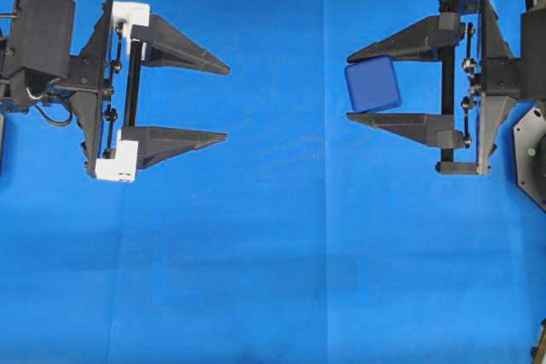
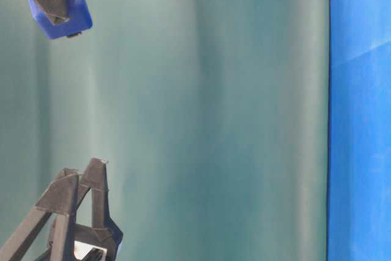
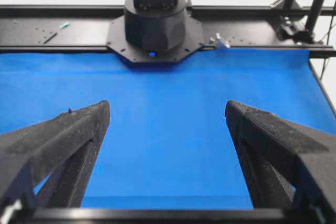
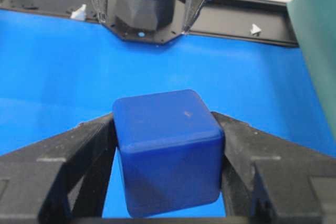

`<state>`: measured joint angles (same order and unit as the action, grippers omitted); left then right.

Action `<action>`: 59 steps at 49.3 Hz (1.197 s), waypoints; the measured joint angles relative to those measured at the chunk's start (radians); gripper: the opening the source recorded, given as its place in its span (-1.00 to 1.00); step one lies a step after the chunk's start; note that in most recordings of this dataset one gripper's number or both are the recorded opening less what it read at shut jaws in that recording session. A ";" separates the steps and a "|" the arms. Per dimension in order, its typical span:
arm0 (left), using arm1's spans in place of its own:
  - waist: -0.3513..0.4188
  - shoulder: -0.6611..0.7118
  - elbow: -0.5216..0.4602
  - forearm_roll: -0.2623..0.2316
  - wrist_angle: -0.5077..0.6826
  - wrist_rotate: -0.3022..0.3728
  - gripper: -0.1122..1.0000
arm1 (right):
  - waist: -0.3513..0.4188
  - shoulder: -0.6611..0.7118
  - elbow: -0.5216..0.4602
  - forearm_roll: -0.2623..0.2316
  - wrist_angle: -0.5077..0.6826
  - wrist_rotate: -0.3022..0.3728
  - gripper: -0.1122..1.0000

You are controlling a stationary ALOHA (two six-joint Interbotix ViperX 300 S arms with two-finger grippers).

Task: Handover the blue block to the right arm after grasping it with the left arm, then place it in the designated position.
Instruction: 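Carry the cube with the right gripper and rotate it downward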

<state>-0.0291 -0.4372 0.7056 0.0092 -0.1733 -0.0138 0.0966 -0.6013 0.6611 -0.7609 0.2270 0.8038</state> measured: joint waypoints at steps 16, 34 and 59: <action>0.000 0.000 0.002 0.000 0.000 0.002 0.88 | -0.002 0.000 0.002 0.003 0.021 0.003 0.05; 0.002 0.000 0.000 0.000 0.000 0.002 0.88 | 0.000 0.000 0.000 0.003 0.043 0.003 0.05; 0.002 0.000 0.002 0.000 0.000 0.002 0.88 | 0.002 0.002 0.002 0.003 0.078 0.003 0.05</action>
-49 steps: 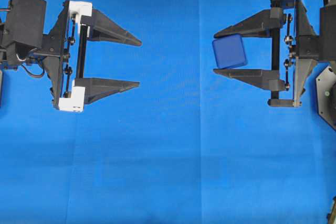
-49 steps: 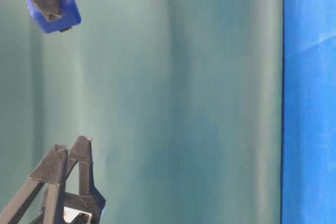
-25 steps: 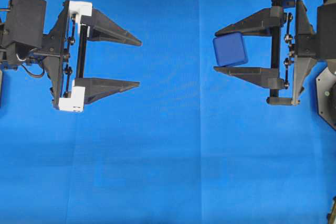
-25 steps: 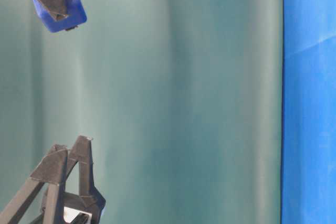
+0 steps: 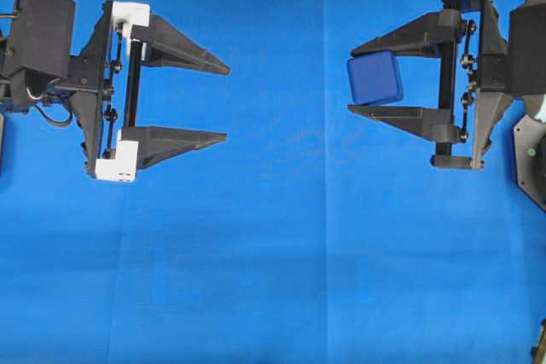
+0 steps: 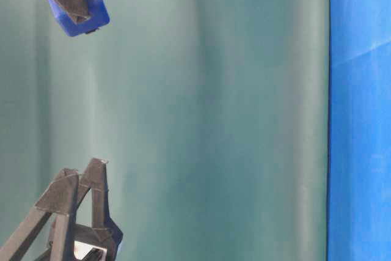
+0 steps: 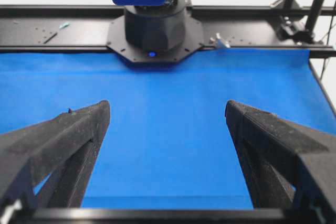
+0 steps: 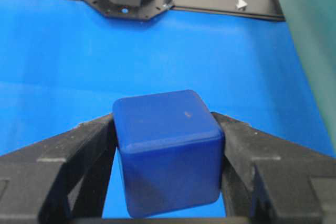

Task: Handover the blue block to the right arm after grasping it with the left arm, then place it in the designated position.
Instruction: 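Carry the cube with the right gripper and rotate it downward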

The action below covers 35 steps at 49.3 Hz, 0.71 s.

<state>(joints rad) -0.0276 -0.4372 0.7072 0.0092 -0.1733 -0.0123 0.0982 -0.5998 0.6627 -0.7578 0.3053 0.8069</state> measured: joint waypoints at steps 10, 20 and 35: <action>-0.002 0.000 -0.002 0.000 0.000 0.000 0.88 | 0.008 0.002 -0.002 0.014 0.008 0.003 0.05; -0.002 0.000 -0.002 0.000 0.000 0.000 0.88 | 0.034 0.003 0.000 0.064 0.083 0.003 0.05; 0.000 0.000 -0.002 0.000 0.000 0.000 0.88 | 0.110 0.012 -0.002 0.140 0.288 0.000 0.05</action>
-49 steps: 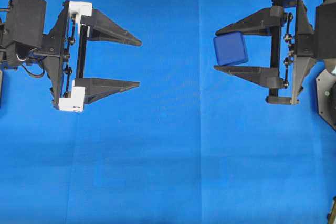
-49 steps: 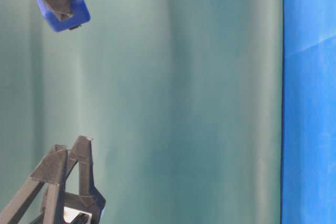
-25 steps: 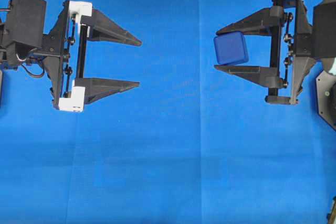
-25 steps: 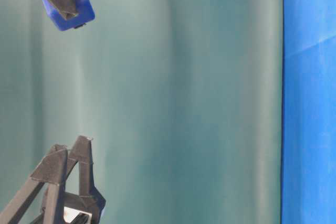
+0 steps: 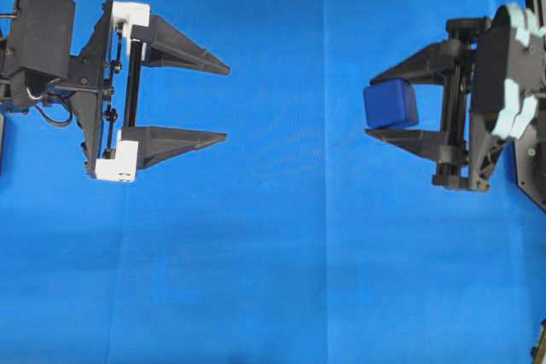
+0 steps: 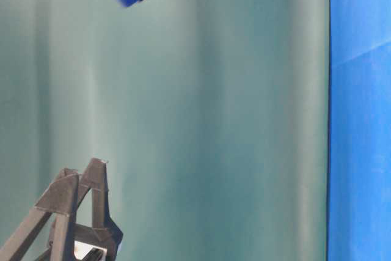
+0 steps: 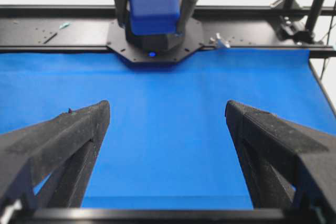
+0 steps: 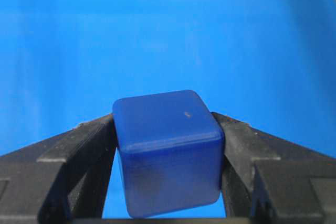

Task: Handover the blue block to the right arm after grasping it with the left arm, then place it in the designated position.
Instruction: 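Carry the cube with the right gripper and rotate it downward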

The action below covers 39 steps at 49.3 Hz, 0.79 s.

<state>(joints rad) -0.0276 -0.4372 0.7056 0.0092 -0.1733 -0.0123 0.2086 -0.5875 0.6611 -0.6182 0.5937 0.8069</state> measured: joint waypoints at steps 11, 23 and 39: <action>0.000 0.000 0.000 0.000 0.000 0.000 0.88 | 0.034 0.002 0.002 0.014 0.086 0.000 0.05; 0.000 0.002 0.002 0.000 0.000 0.000 0.88 | 0.035 0.002 0.002 0.015 0.091 -0.002 0.05; -0.002 0.000 0.000 0.000 0.000 0.000 0.88 | 0.035 0.002 0.002 0.015 0.091 -0.002 0.05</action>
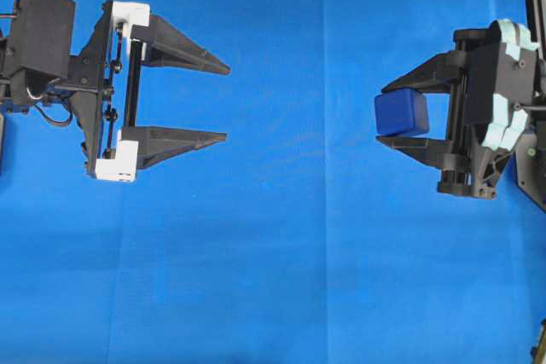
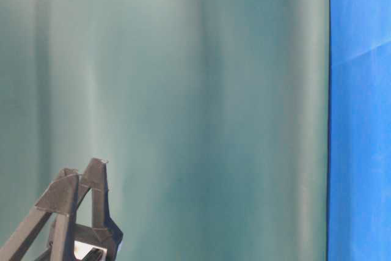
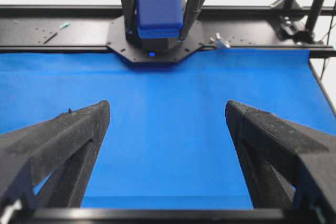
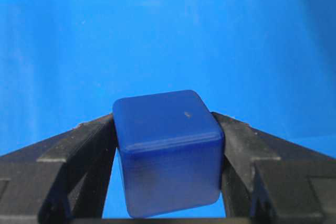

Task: Handover the blue block to the right arm after grasping it with the left arm, then place it in the designated position.
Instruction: 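Carry the cube with the right gripper and rotate it downward, then lower the cube with the right gripper toward the table center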

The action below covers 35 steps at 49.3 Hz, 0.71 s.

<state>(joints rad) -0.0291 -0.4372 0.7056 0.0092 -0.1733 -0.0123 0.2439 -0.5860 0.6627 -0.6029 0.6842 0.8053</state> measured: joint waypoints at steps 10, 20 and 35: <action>0.002 0.000 0.000 0.000 0.000 0.000 0.88 | 0.000 0.008 -0.002 0.000 -0.003 0.002 0.05; 0.002 0.000 0.002 0.000 0.000 0.000 0.88 | -0.002 0.067 0.003 -0.005 -0.034 0.003 0.05; 0.002 0.000 0.000 -0.002 0.000 0.000 0.88 | -0.043 0.206 0.040 -0.006 -0.190 0.037 0.05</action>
<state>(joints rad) -0.0276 -0.4372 0.7056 0.0077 -0.1733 -0.0123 0.2010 -0.3804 0.7026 -0.6090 0.4939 0.8422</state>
